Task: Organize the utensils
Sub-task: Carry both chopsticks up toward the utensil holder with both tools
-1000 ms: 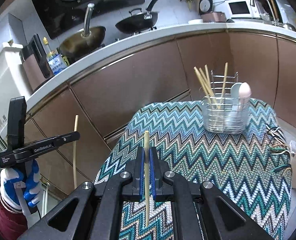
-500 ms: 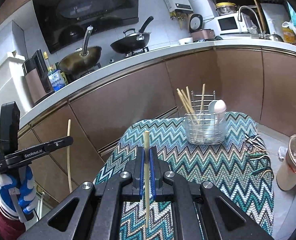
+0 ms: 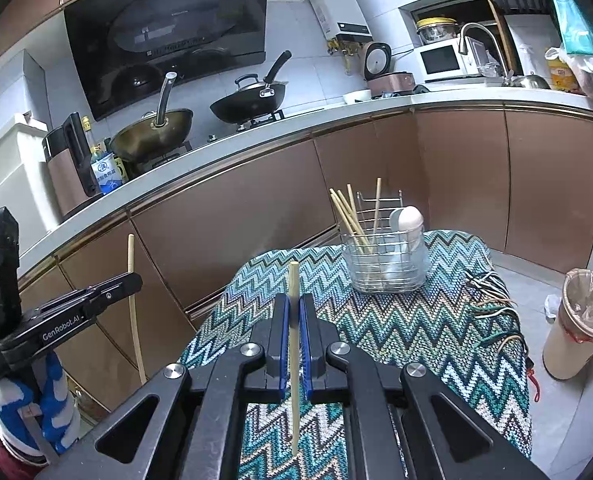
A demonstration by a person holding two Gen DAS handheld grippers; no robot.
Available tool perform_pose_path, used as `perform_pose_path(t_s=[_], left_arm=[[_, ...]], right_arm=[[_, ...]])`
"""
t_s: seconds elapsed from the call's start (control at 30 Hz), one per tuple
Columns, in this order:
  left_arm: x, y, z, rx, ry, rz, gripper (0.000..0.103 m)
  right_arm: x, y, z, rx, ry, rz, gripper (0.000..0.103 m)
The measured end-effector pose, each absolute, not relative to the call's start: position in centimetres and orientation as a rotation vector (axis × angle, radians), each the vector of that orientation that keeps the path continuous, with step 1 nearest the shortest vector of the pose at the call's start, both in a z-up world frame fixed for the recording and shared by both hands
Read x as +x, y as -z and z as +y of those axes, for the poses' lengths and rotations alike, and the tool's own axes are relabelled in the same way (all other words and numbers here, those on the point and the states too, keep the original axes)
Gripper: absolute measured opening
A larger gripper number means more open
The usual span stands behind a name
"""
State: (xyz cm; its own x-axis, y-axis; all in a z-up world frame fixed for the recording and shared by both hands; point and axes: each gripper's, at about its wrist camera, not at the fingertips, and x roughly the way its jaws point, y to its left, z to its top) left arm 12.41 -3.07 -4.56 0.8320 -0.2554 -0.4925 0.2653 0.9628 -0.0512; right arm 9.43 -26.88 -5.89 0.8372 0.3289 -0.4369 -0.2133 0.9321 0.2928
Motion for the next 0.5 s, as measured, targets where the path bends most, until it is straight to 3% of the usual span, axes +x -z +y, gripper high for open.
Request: perform_pose_path(t_s=[0.5], left_arm=[[11.9, 5.1, -7.4, 0.112, 0.300, 0.459, 0.004]], right_arm=[[10.0, 7.2, -29.1, 0.256, -0.254, 0.511, 0.006]])
